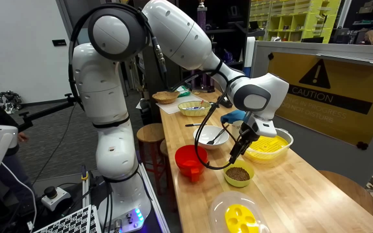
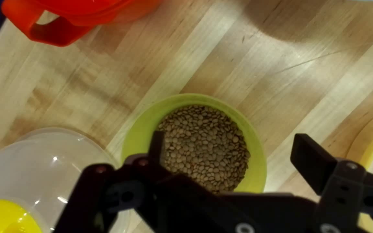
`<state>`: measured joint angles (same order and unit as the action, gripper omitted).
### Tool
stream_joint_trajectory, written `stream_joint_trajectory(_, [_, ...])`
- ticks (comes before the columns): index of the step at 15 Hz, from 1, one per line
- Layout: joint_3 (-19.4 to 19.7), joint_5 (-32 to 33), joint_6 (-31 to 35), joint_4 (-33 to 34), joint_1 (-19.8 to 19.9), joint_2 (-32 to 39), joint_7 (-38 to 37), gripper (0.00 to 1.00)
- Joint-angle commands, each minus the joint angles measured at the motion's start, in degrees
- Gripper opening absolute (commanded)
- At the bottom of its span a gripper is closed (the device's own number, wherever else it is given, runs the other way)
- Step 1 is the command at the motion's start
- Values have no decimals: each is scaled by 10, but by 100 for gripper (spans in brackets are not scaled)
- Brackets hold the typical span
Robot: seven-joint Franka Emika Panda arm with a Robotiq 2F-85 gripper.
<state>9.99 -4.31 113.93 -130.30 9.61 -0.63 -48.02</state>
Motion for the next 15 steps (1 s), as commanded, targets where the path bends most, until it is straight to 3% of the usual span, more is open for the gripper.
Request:
stream_joint_trajectory(1, [-2, -18, -1, 3, 0, 7, 13, 100])
stream_joint_trajectory(15, [-6, -54, 0, 17, -6, 39, 25, 100])
